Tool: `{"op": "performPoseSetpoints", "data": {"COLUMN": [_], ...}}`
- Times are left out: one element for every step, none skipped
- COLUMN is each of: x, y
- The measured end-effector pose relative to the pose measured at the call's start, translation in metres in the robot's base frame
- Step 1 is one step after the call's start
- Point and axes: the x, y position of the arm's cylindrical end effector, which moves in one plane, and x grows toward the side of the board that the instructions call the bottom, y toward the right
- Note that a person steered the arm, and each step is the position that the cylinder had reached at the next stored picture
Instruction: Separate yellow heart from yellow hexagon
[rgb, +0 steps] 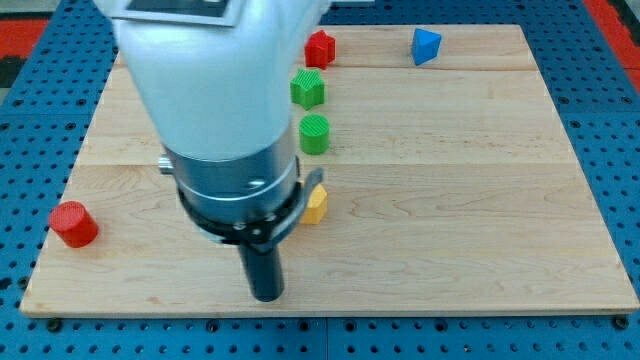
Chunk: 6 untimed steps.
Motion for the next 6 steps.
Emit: {"op": "performPoseSetpoints", "data": {"x": [-0.02,-0.044,-0.112,-0.167,-0.16,-0.127], "y": [0.05,0.122,0.107,0.053,0.011,0.01]}}
